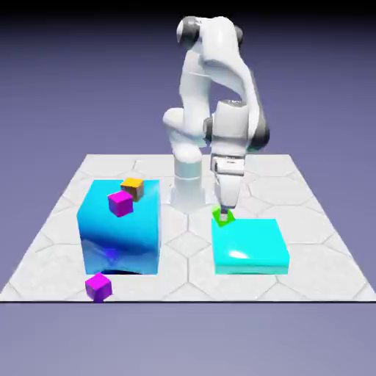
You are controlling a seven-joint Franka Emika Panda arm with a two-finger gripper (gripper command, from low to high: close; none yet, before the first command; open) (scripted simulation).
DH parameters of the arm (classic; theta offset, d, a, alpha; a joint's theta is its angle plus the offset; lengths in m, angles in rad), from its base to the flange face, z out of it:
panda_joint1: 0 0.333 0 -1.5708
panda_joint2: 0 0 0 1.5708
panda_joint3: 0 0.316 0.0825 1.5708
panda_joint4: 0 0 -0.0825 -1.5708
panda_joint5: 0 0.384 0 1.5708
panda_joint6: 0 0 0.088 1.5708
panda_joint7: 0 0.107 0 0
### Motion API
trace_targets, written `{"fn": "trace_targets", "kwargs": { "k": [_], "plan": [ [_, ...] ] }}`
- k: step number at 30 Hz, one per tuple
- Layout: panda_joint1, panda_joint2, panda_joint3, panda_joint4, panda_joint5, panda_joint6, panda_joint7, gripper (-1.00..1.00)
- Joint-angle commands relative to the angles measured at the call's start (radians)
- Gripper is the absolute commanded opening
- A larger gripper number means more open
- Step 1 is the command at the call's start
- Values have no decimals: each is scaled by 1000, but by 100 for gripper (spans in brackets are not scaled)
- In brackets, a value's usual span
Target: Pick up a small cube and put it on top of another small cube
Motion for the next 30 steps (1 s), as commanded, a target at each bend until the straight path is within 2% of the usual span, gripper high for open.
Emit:
{"fn": "trace_targets", "kwargs": {
  "k": [1,30],
  "plan": [
    [22,22,-36,18,-17,-16,19,-100],
    [675,649,-1087,526,-510,-505,555,-100]
  ]
}}
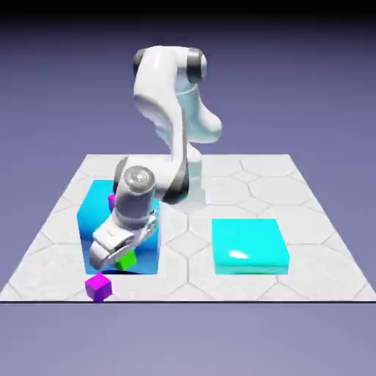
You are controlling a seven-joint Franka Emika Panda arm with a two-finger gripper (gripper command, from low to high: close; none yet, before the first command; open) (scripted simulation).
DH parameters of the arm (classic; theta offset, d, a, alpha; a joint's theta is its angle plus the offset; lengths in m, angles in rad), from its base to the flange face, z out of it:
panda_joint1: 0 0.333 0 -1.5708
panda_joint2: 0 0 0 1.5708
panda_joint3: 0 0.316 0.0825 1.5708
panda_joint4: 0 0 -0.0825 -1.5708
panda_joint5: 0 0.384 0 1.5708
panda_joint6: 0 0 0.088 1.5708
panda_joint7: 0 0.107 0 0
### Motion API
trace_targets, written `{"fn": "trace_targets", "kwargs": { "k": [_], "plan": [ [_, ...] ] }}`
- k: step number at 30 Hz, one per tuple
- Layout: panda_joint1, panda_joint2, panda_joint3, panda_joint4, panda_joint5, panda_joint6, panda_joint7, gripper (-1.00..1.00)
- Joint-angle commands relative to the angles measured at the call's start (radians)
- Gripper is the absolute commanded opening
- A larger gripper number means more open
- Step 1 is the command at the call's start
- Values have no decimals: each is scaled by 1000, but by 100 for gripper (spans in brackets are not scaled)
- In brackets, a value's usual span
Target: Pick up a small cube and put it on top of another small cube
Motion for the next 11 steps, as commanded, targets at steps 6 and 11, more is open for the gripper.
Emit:
{"fn": "trace_targets", "kwargs": {
  "k": [6,11],
  "plan": [
    [35,108,-99,14,-64,48,66,-100],
    [34,110,-99,13,-64,51,67,100]
  ]
}}
